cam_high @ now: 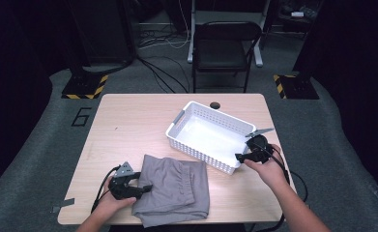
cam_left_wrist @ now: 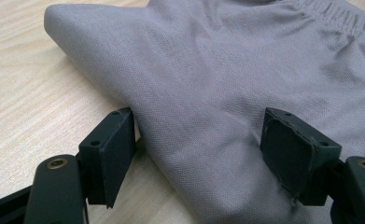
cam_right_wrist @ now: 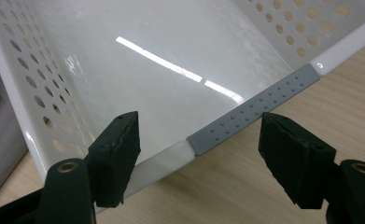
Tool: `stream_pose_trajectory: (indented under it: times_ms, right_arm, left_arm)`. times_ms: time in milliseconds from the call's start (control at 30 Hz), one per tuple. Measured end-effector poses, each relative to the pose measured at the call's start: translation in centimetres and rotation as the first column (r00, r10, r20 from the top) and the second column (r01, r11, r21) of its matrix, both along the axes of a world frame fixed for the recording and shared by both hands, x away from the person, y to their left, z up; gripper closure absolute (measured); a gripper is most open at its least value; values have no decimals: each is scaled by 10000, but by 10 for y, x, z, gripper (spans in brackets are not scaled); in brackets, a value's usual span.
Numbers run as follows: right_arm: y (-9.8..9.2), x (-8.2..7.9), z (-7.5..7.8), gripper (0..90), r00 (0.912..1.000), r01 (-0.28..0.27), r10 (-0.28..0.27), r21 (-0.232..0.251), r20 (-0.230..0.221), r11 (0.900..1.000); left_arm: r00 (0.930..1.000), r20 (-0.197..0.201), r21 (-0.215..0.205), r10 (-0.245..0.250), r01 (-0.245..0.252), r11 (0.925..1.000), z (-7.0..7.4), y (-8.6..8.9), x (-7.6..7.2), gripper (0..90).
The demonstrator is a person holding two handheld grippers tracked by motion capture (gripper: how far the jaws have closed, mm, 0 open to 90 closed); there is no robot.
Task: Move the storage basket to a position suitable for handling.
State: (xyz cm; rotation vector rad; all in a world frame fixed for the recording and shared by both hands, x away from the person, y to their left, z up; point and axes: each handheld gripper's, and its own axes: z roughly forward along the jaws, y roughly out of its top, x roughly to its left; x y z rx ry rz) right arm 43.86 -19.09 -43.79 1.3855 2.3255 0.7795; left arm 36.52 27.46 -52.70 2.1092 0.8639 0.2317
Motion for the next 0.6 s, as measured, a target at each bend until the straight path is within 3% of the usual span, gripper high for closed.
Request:
stream_pose_trajectory:
  times_ms: [233, 600]
  right_arm:
    - [0, 4, -4, 272, 9974, 336, -323, 201, -647, 9992]
    - [10, 20, -5, 316, 9977, 427, -434, -154, -516, 9990]
  left_arm:
    - [9998, 171, -39, 118, -117, 9999, -1, -1, 0, 265]
    - [9999, 142, -42, 68, -67, 10000, -1, -1, 0, 265]
